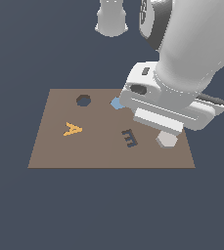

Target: Insert a designated object into the corresponding slot on a board.

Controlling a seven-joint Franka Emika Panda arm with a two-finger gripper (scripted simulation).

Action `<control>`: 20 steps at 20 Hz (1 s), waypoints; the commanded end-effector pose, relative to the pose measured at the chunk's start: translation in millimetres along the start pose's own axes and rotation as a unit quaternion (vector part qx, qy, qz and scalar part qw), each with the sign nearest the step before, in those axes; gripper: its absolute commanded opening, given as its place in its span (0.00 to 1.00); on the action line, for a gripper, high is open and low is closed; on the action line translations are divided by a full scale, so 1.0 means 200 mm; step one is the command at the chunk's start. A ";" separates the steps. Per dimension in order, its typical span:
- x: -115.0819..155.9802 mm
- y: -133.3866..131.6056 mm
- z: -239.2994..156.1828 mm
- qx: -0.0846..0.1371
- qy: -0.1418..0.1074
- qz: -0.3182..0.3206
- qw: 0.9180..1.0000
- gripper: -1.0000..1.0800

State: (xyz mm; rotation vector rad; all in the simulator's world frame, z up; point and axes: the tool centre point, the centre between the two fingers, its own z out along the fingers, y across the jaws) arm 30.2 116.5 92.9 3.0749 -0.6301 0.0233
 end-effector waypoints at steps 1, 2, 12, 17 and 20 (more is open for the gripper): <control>0.00 -0.07 0.05 0.000 -0.001 0.025 1.000 0.96; 0.00 -0.10 0.07 -0.001 -0.002 0.034 0.999 0.96; 0.03 -0.29 0.19 -0.001 -0.007 0.094 0.996 0.96; 0.04 -0.32 0.21 -0.001 -0.007 0.104 0.995 0.96; 0.05 -0.32 0.22 -0.001 -0.007 0.106 0.994 0.96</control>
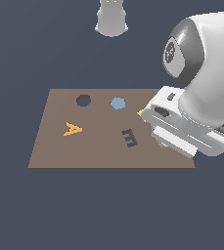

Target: Insert a designated object into the corresponding slot on a board.

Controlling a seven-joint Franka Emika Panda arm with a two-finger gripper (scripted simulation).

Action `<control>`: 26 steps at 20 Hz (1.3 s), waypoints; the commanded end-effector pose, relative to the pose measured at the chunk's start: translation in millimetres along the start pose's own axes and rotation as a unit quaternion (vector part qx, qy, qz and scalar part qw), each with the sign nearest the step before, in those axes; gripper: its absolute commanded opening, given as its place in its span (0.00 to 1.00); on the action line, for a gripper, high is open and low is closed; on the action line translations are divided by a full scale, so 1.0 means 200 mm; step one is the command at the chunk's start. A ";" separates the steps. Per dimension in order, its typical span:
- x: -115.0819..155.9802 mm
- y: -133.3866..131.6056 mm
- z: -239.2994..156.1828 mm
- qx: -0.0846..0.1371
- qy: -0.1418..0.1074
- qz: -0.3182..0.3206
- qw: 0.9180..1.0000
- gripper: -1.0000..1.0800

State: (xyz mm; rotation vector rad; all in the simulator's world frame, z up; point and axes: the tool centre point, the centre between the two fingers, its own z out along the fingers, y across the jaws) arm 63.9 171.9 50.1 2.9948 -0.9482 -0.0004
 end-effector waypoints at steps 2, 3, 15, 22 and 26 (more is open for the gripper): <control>0.00 0.00 0.00 0.000 0.000 0.000 1.000 0.96; 0.00 0.00 0.01 0.000 0.000 0.000 1.000 0.96; 0.00 0.00 0.10 0.000 0.000 0.001 1.000 0.00; 0.00 0.00 0.10 0.000 0.000 0.001 1.000 0.00; 0.00 0.00 0.08 0.000 0.000 0.001 1.000 0.00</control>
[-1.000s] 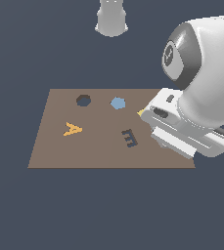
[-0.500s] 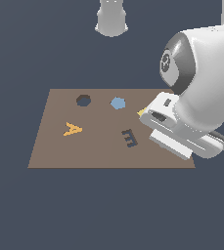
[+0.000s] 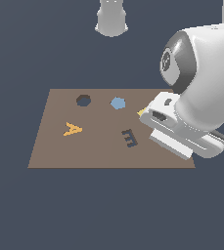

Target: Insert a designated object into the corresponding slot on a board.

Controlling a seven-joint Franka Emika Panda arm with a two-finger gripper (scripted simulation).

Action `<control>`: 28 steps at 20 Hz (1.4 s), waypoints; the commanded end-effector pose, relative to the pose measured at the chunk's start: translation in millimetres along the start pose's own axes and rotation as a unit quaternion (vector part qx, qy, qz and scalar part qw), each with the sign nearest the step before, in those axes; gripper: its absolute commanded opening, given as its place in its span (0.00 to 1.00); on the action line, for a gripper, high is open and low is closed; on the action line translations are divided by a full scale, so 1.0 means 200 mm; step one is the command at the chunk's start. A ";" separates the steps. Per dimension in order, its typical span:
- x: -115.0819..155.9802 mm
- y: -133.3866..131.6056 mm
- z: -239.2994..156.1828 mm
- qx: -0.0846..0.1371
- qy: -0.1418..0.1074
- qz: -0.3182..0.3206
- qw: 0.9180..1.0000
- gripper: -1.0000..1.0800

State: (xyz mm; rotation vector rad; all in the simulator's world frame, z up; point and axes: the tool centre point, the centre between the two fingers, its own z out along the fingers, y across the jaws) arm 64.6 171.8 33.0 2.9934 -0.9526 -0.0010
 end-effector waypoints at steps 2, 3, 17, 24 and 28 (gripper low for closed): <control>0.00 0.00 0.00 0.000 0.000 0.000 1.000 0.00; 0.00 0.00 0.00 0.000 0.000 0.000 1.000 0.00; 0.03 0.25 -0.01 0.000 0.000 0.007 1.000 0.00; 0.06 0.56 -0.01 0.000 0.000 0.016 1.000 0.00; 0.08 0.80 -0.02 0.000 0.000 0.023 1.000 0.00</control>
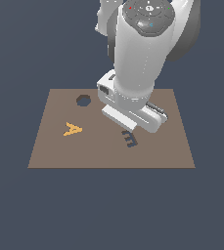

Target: Insert a designated object into the corresponding slot on a board.

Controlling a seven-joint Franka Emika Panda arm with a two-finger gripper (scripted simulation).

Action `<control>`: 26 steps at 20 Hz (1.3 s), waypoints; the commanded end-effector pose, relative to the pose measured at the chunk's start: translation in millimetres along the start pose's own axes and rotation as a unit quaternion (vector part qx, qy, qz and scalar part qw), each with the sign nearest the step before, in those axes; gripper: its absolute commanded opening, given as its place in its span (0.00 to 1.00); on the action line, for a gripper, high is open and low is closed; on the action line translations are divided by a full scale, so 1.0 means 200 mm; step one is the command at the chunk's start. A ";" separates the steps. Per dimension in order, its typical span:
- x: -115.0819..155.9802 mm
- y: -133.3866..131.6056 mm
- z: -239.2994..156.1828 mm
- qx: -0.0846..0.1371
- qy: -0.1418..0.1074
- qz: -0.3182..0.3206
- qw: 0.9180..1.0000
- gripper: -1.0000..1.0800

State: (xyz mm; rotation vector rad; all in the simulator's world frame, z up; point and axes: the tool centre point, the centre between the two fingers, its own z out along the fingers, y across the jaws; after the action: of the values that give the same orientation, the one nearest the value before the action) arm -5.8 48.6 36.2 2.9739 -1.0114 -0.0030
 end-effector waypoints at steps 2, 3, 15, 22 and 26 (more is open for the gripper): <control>0.03 0.21 -0.01 0.000 0.000 0.006 1.000 0.00; 0.03 0.26 -0.01 0.000 0.000 0.008 1.000 0.00; 0.10 0.79 -0.02 0.000 0.000 0.022 1.000 0.00; 0.11 0.88 -0.02 0.000 0.000 0.025 1.000 0.00; 0.11 0.87 -0.01 0.000 0.000 0.025 1.000 0.00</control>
State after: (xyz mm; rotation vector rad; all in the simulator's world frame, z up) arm -94.1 -103.4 39.0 2.9468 -1.0874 -0.0034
